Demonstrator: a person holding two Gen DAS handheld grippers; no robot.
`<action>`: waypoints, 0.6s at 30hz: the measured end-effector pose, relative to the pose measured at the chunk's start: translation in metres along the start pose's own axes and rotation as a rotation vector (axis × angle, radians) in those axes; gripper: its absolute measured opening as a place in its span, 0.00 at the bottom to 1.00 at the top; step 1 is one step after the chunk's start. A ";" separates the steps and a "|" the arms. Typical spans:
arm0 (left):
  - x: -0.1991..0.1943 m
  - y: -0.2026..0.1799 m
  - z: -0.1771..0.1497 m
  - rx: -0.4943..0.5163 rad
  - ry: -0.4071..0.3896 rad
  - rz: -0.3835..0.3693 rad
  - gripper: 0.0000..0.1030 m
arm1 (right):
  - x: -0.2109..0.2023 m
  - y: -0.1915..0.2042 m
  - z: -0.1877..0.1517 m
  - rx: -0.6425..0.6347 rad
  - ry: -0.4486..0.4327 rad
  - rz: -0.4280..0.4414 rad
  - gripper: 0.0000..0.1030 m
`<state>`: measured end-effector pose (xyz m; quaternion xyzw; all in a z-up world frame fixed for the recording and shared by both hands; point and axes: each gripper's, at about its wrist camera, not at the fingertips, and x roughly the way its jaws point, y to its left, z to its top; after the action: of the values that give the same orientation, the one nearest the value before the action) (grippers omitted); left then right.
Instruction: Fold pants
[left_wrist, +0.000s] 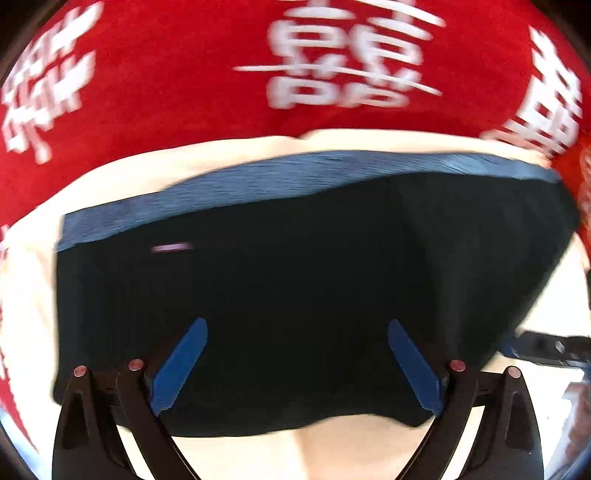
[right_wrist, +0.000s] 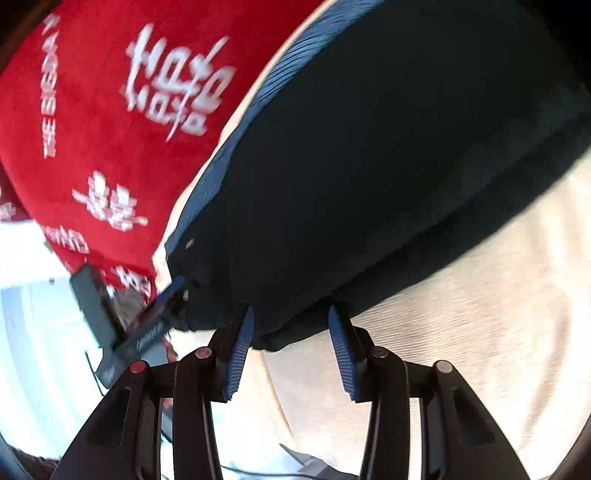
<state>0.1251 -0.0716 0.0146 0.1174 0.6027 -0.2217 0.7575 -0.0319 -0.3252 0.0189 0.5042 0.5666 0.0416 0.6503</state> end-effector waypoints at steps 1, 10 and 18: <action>0.002 -0.011 0.005 0.014 0.001 -0.012 0.95 | -0.003 -0.003 0.001 0.014 -0.008 0.015 0.45; 0.007 -0.063 -0.018 0.039 0.075 -0.121 0.79 | -0.012 -0.005 0.011 0.027 -0.069 0.051 0.07; -0.017 -0.058 -0.041 -0.081 0.049 -0.147 0.79 | -0.007 -0.024 0.000 0.036 -0.043 0.006 0.08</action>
<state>0.0594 -0.1004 0.0257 0.0475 0.6365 -0.2493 0.7283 -0.0469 -0.3415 0.0066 0.5184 0.5515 0.0225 0.6531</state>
